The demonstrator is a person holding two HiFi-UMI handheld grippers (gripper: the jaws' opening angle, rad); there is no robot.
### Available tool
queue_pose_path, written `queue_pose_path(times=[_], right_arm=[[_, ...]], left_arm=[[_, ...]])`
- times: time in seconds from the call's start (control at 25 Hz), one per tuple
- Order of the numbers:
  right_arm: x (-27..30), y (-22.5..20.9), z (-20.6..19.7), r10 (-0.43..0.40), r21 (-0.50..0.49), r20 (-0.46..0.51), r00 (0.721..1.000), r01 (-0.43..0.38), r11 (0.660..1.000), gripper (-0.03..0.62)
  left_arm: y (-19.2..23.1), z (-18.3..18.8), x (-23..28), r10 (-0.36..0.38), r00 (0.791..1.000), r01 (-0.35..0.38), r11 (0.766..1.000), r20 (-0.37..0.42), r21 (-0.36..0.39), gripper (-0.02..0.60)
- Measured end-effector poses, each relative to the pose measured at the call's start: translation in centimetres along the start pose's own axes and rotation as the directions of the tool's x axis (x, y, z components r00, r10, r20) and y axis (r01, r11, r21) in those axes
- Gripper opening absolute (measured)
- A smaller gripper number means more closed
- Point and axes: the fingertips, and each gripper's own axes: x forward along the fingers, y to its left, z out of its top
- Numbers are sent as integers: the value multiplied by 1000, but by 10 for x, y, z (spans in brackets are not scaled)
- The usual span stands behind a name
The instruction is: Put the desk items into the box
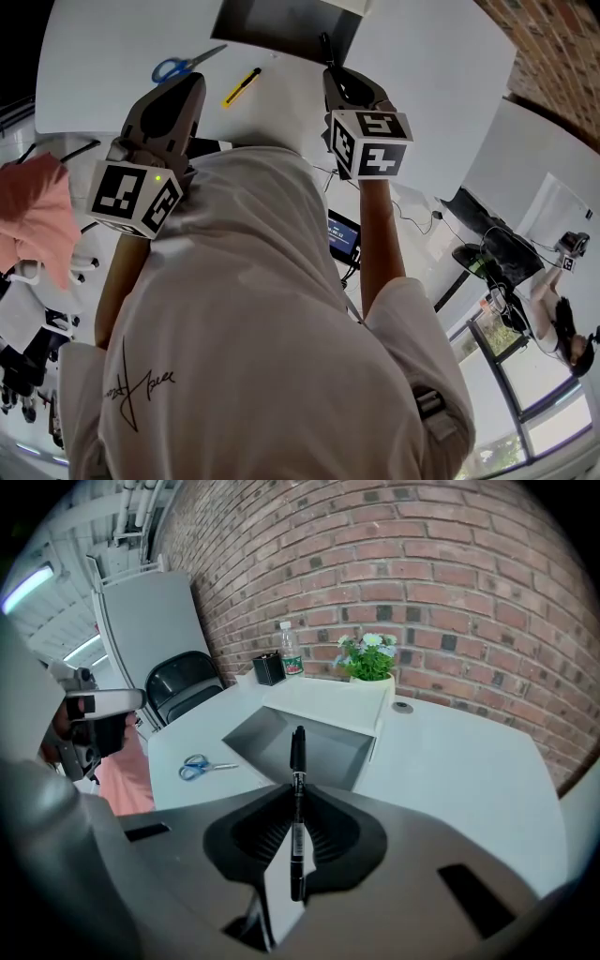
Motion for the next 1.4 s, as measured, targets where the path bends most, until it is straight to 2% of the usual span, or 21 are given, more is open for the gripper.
queue_pose_path(times=[0.8,1.4], right_arm=[[30,13,19,45,-55,-18,999,-46,997,58],[53,20,23,57,-54,-53,997,-60,997,58]], left_arm=[[15,-1,-6,33,999,-33,999,-5,-15,6],[30,-2,-10,51,999,-51,998,-19,-33,6]])
